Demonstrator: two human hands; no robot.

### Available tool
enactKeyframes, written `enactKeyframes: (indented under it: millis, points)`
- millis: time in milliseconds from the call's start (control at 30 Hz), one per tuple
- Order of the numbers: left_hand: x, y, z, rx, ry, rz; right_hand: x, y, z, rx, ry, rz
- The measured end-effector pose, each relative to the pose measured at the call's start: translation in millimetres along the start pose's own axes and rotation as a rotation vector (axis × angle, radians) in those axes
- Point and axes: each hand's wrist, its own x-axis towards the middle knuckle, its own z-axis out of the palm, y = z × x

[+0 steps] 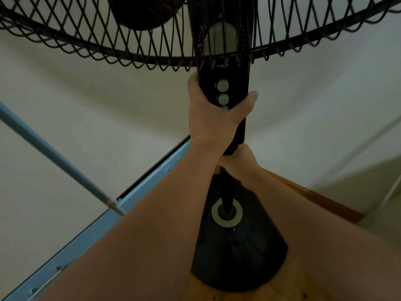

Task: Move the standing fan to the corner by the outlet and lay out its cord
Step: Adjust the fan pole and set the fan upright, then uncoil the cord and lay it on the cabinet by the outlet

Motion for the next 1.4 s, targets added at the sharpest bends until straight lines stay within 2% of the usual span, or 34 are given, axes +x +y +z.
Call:
enactKeyframes:
  millis: [67,133,300,733,867,1000,1100,1167,1233,1333,1400]
  points:
    - [-0.2,0.5,0.9,0.009,0.005,0.005,5.6,-9.4,-16.6,-0.033,-0.134,-0.052]
    - [0.2,1.1,1.4,0.013,0.009,0.011,9.0,-15.3,-20.3,0.020,-0.157,-0.085]
    - [-1.0,1.5,0.0,0.010,0.006,0.006,3.2,-8.2,-2.8,0.120,-0.008,0.012]
    - [-0.2,2.6,-0.5,0.001,0.012,-0.003,4.9,-6.2,20.1,0.062,0.269,-0.090]
    - [0.1,3.1,-0.5,0.004,0.004,-0.003,1.4,-7.1,12.4,0.016,0.106,-0.123]
    - [-0.2,2.6,-0.8,-0.010,-0.006,-0.008,-9.3,8.8,-12.1,-0.038,-0.016,-0.059]
    - [0.0,2.2,0.3,-0.021,-0.006,-0.010,-13.8,16.9,-37.5,0.045,0.153,0.007]
    - [0.5,2.3,0.7,-0.016,0.000,-0.003,-8.5,6.2,-50.0,0.194,0.228,0.039]
    - [1.2,2.2,0.8,-0.008,0.005,0.001,0.0,-16.1,-55.5,0.302,0.166,0.028]
    - [0.8,1.4,0.9,-0.019,0.010,-0.011,11.3,-49.3,-54.0,0.272,0.031,-0.079]
    - [0.4,1.4,1.1,-0.018,0.017,-0.012,13.8,-58.8,-51.9,0.278,-0.025,-0.066]
